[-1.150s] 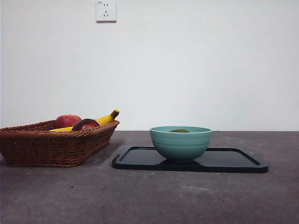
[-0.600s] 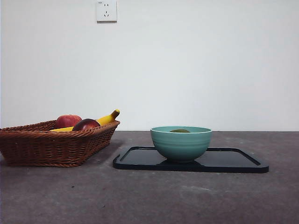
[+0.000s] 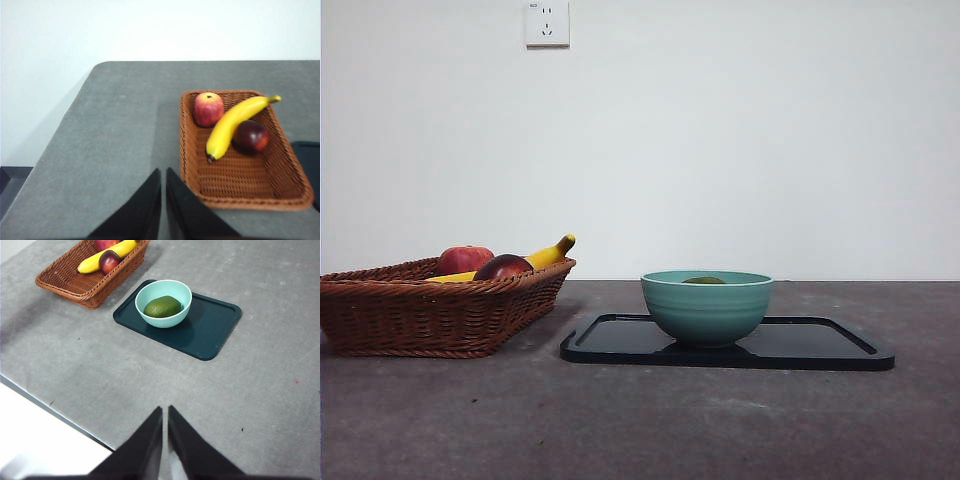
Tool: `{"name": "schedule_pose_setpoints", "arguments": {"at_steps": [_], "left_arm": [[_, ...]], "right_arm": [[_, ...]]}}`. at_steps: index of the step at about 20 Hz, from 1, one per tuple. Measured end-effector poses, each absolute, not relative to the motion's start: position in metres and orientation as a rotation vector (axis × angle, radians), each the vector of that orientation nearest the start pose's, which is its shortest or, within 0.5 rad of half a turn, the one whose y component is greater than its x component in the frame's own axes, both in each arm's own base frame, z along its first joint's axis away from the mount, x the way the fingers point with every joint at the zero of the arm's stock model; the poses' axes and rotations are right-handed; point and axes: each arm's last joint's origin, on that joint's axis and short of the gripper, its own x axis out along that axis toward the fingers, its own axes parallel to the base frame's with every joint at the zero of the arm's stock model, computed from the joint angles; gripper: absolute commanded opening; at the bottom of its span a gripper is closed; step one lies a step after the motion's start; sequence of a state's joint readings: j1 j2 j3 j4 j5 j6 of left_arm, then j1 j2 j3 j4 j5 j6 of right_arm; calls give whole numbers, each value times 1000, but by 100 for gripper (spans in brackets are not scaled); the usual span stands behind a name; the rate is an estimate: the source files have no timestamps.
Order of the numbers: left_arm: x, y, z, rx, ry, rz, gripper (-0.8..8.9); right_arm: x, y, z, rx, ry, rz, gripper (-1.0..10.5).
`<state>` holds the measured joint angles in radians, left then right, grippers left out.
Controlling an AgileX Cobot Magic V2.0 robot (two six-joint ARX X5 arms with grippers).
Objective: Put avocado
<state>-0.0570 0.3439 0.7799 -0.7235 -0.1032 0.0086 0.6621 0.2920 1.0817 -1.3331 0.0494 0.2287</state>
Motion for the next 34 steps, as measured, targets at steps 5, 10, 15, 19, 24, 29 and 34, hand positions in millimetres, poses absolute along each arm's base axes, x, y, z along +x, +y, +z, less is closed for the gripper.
{"name": "schedule_pose_setpoints", "arguments": {"at_steps": [5,10,15,19,24,29,34], "left_arm": [[92,-2,274,-10,208,11,15],[97,-1,208,-70,74,25,15],[96,-1,159,-136,129,33,15],[95,-1,157,-130,153,36,15],[95,-1,157,-124,152,35,15],[95,-1,157,-124,152,35,15],[95,-1,157,-124,152,35,15]], "right_arm": [[-15,-14,346,25,581,534,10],[-15,-14,346,24,581,533,10],[-15,-14,346,25,581,534,10],[-15,-13,346,24,581,533,10],[-15,-14,346,24,581,531,10],[-15,-14,346,24,581,531,10],[-15,-14,346,-11,561,471,10]]}}
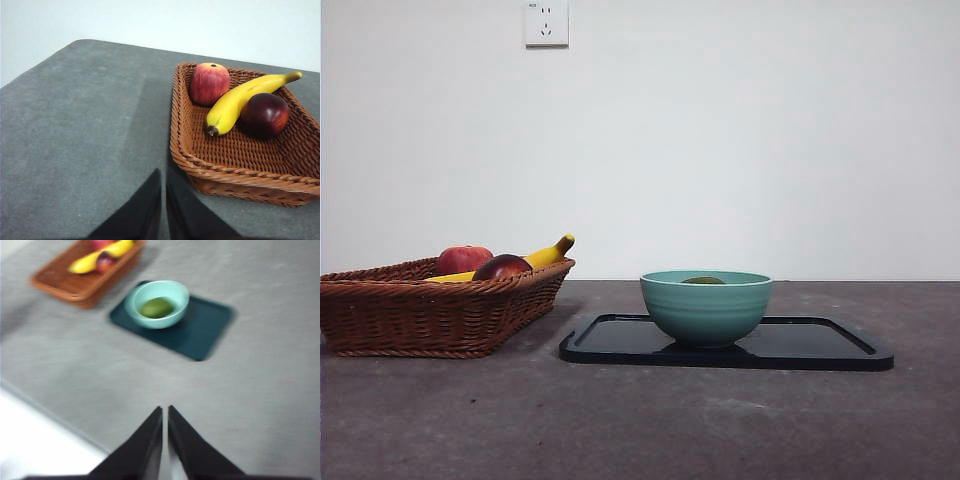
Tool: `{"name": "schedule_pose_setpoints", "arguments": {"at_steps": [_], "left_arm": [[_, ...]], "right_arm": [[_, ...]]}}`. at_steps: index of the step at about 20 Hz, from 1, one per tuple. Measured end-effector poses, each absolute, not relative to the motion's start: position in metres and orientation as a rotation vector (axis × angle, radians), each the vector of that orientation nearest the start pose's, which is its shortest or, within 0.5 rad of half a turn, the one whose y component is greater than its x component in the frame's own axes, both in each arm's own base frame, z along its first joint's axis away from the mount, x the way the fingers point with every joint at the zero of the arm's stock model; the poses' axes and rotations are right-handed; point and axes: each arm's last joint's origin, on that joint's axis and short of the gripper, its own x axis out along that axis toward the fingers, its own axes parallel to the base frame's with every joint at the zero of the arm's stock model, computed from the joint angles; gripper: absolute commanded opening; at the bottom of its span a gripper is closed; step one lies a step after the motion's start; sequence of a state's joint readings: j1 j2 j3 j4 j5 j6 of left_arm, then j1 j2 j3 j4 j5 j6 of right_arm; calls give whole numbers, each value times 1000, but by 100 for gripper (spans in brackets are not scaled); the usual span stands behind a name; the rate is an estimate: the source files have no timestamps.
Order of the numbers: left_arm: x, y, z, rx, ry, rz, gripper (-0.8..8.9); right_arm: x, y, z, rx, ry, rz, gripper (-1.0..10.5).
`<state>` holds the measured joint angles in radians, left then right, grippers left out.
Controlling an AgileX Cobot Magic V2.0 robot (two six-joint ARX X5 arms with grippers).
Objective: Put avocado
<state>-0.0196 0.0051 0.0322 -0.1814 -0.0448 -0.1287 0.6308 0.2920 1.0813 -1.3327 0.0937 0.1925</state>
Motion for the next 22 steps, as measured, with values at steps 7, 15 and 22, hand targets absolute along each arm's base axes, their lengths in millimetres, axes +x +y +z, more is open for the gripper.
{"name": "schedule_pose_setpoints", "arguments": {"at_steps": [7,15,22], "left_arm": [[95,-1,157,-124,152,35,15],[95,-1,157,-124,152,35,15],[95,-1,157,-124,152,35,15]], "right_arm": [[32,4,288,-130,95,127,10],[86,5,191,-82,83,-5,10],[95,2,159,-56,139,-48,10]]}}
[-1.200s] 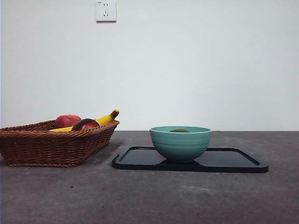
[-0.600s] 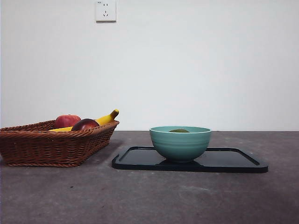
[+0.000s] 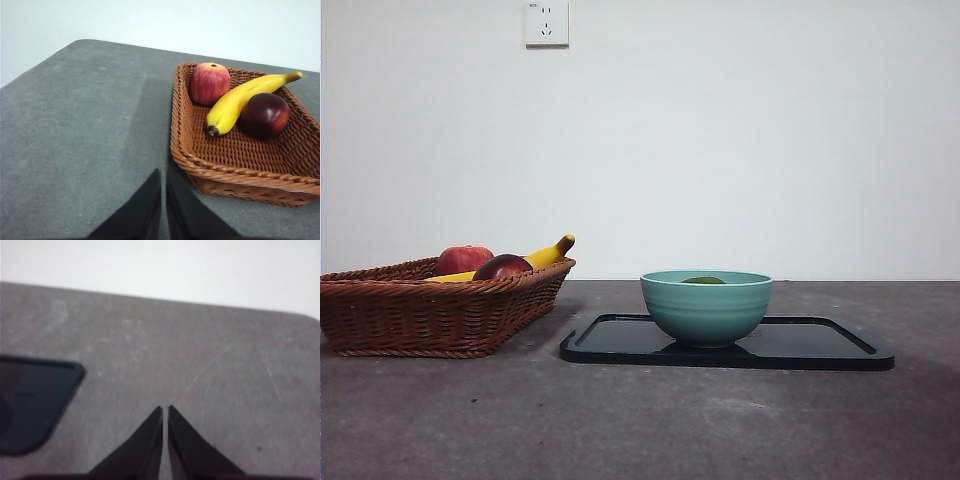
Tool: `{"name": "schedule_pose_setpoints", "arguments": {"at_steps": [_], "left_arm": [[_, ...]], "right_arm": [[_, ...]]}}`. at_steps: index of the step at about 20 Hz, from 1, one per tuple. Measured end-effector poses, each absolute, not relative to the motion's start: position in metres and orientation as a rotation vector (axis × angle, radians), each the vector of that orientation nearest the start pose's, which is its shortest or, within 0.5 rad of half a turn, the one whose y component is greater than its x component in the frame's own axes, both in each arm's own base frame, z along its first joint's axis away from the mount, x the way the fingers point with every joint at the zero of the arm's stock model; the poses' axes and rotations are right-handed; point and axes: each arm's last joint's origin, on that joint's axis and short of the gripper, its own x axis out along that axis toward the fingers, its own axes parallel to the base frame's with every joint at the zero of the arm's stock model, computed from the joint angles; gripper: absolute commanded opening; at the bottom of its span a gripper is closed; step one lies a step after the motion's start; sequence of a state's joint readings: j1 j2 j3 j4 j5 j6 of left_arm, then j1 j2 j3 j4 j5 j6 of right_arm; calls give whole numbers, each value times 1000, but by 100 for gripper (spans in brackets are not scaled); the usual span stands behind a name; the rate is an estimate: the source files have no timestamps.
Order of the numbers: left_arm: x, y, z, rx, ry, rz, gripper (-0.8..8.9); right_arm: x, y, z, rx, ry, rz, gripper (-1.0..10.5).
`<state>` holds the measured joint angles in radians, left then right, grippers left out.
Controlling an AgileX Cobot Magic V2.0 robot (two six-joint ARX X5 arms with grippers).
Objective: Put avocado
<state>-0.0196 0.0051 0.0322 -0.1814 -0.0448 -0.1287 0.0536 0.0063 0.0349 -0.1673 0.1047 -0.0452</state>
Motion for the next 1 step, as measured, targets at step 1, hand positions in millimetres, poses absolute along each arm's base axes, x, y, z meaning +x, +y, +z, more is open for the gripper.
{"name": "schedule_pose_setpoints", "arguments": {"at_steps": [1], "left_arm": [[95,-1,157,-123,153,35,15]], "right_arm": [[95,2,156,-55,147,-51,10]]}}
